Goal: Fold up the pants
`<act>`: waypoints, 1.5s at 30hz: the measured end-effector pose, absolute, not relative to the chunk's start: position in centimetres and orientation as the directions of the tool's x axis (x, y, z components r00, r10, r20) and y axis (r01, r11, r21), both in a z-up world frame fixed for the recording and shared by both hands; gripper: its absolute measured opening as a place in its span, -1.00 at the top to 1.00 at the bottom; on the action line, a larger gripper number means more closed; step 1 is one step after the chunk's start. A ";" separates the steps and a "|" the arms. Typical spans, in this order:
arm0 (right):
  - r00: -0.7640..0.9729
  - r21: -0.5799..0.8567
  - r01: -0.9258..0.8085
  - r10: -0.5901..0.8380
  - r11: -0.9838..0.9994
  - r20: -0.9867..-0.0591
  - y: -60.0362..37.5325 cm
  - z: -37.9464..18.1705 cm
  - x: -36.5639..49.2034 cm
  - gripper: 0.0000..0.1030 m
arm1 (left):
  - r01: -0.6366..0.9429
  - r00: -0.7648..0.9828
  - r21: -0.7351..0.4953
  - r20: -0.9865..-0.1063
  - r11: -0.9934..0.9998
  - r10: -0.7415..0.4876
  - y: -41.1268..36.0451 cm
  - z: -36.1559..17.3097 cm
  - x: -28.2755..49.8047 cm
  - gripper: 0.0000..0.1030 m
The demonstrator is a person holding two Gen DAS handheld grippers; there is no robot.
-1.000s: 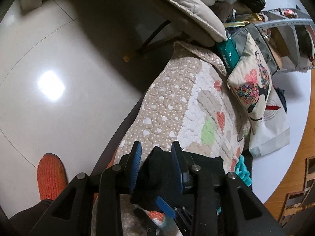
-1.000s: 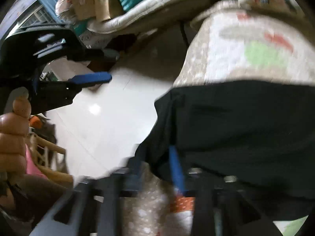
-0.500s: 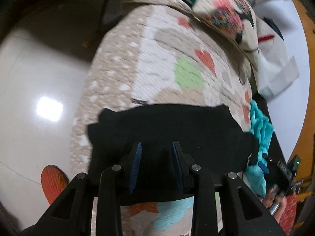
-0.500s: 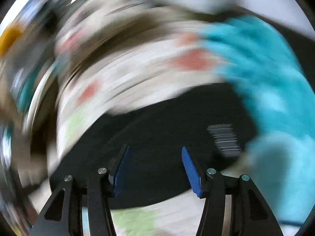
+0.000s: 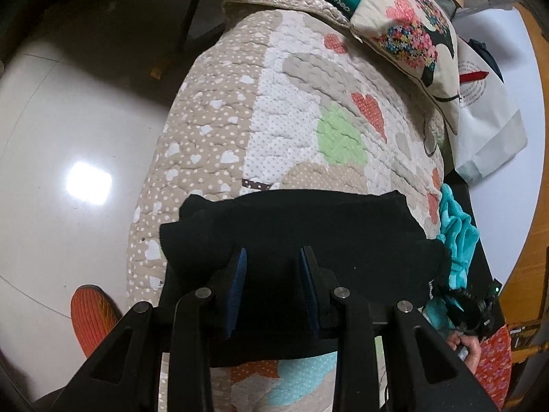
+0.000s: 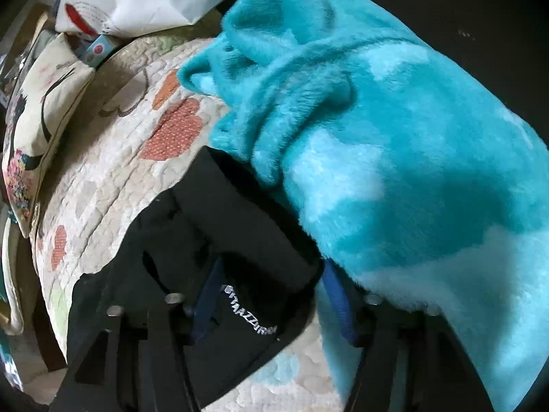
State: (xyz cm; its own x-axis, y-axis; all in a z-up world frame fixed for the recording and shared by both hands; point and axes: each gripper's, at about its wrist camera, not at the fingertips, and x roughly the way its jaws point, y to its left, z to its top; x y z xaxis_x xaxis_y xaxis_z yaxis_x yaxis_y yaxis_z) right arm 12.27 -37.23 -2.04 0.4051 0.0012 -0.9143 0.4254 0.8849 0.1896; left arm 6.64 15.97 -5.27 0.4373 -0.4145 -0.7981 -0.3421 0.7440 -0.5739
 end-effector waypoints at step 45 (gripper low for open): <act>0.056 0.298 -0.603 0.412 0.740 -0.910 8.1 -5.5 8.9 0.36 | -0.597 0.640 -0.681 -0.723 0.424 -0.260 29.6 -4.6 -2.2 0.31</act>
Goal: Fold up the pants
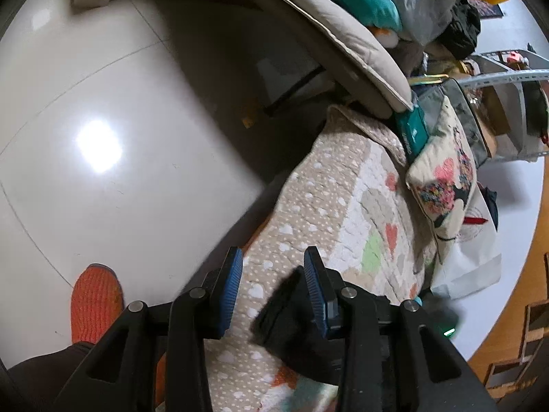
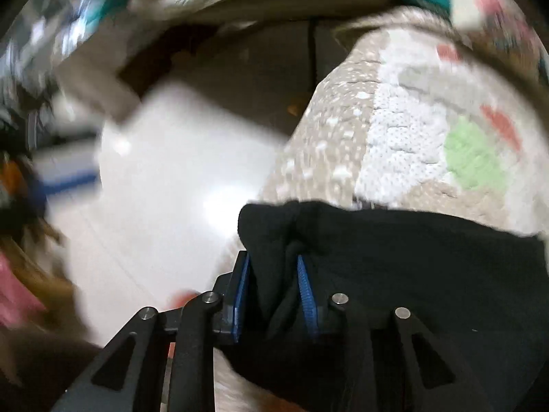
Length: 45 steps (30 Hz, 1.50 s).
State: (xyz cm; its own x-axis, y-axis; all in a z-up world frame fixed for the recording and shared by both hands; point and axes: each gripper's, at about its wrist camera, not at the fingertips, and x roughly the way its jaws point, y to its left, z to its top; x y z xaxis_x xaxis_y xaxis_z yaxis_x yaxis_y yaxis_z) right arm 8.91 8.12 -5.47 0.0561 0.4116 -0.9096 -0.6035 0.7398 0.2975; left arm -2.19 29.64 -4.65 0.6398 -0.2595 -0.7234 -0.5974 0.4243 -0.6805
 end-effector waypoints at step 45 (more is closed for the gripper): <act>0.242 0.078 -0.581 0.264 0.810 -0.934 -0.3 1.1 14.1 0.85 | -0.141 0.603 -0.799 -0.537 0.584 -0.589 8.8 -4.6 3.8 0.82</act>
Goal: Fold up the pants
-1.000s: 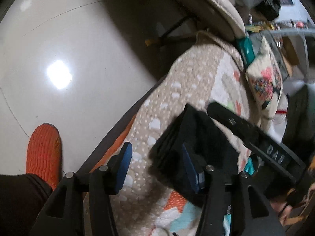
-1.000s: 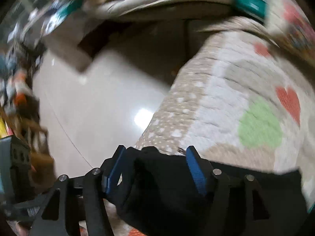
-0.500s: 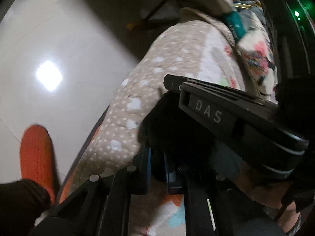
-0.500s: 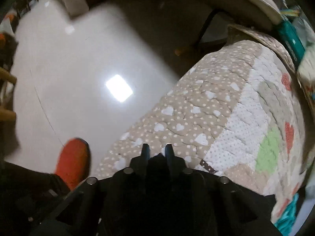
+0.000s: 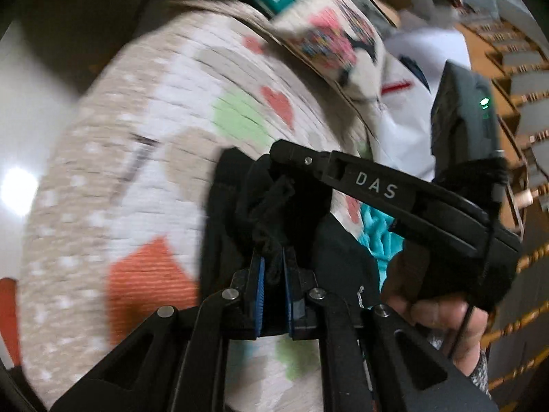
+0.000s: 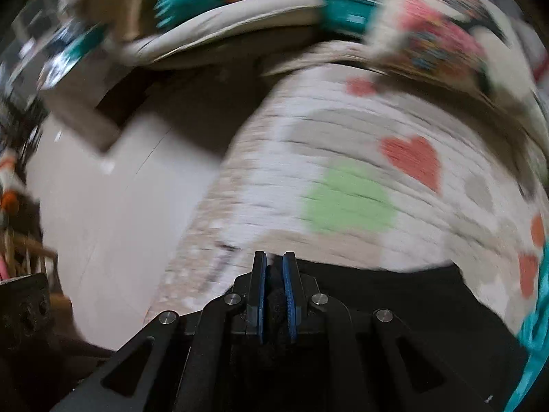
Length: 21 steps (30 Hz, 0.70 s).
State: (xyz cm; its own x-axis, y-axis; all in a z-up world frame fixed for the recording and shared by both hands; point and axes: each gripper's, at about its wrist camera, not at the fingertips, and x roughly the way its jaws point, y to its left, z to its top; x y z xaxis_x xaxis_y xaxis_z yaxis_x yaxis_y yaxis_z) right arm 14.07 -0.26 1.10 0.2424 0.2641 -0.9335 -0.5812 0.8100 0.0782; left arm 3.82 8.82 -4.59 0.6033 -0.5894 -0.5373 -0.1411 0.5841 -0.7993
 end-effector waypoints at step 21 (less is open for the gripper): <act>0.202 0.301 -0.300 0.369 0.905 -0.907 -12.6 -2.0 12.8 -0.46 | -0.189 0.595 -0.835 -0.516 0.516 -0.617 11.9 -4.2 5.2 0.11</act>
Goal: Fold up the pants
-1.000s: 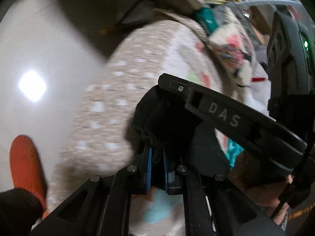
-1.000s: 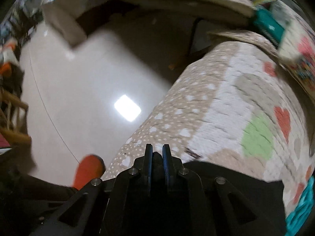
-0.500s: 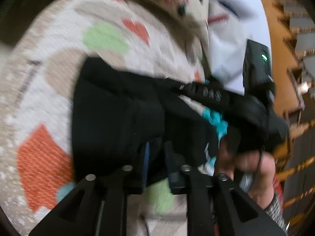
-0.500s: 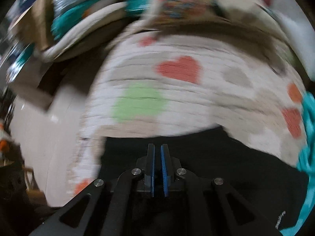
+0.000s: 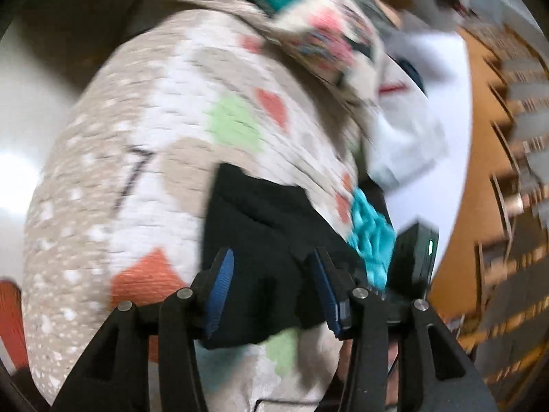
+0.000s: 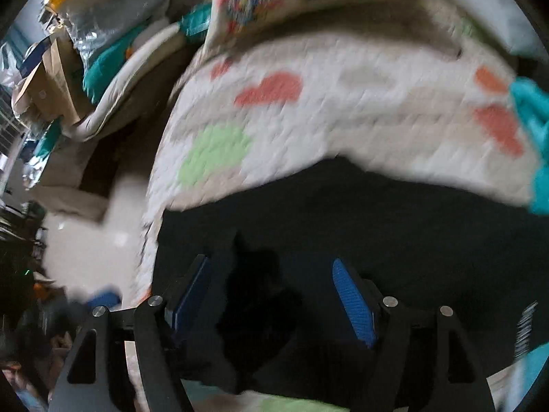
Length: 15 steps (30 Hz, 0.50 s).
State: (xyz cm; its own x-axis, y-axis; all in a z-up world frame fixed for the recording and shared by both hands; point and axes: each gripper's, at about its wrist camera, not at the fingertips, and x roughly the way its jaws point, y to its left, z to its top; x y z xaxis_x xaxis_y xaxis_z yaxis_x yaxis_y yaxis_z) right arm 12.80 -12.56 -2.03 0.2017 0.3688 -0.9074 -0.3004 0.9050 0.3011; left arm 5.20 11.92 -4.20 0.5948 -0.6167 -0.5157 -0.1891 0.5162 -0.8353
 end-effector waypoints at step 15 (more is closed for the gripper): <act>0.281 0.121 -0.105 0.146 0.987 -0.948 -17.7 -2.0 11.7 0.76 | -0.199 0.460 -0.767 -0.623 0.610 -0.633 6.8 -7.9 5.3 0.05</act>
